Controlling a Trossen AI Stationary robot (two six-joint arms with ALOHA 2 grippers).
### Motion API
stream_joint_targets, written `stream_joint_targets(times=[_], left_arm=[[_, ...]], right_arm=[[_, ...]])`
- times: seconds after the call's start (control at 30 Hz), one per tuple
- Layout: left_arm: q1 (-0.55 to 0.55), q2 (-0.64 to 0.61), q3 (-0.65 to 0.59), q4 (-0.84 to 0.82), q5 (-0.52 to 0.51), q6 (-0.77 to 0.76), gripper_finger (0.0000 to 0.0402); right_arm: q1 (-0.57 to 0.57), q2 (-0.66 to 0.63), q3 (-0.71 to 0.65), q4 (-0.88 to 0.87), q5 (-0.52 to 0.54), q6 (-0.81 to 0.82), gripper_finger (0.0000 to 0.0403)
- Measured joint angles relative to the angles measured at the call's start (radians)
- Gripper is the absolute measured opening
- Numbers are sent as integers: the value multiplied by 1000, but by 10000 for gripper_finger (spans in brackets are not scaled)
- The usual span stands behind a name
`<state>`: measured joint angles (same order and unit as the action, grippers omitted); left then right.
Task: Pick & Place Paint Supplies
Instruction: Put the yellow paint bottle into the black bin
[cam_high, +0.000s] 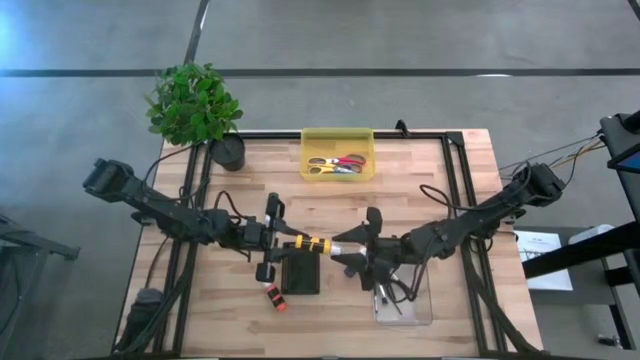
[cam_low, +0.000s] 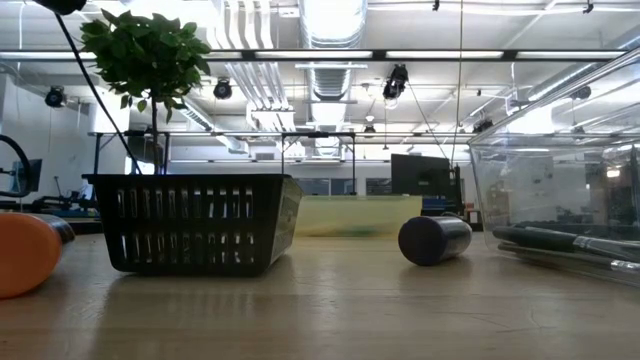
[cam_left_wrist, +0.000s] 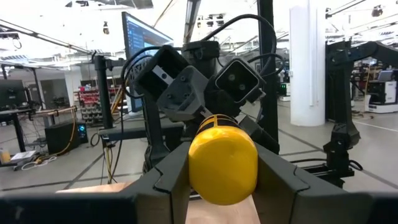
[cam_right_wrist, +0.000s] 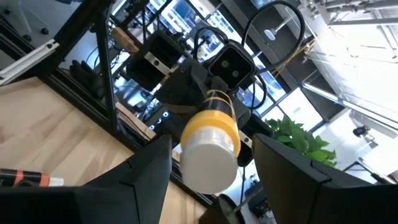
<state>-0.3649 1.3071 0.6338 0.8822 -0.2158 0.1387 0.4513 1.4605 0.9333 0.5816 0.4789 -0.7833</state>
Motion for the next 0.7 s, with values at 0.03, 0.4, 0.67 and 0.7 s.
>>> stream_joint_targets(times=[0.03,0.4,0.67,0.7], left_arm=[[0,0,0,0,0,0,140],[0,-1,0,1,0,0,140],[0,-1,0,4,-1,0,140],[0,-1,0,1,-1,0,140]], right_arm=[[3,0,0,0,7,-2,221],[7,-1,0,0,23,1,210],[9,-1,0,-1,23,-9,107],[9,-1,0,-3,23,-9,107]])
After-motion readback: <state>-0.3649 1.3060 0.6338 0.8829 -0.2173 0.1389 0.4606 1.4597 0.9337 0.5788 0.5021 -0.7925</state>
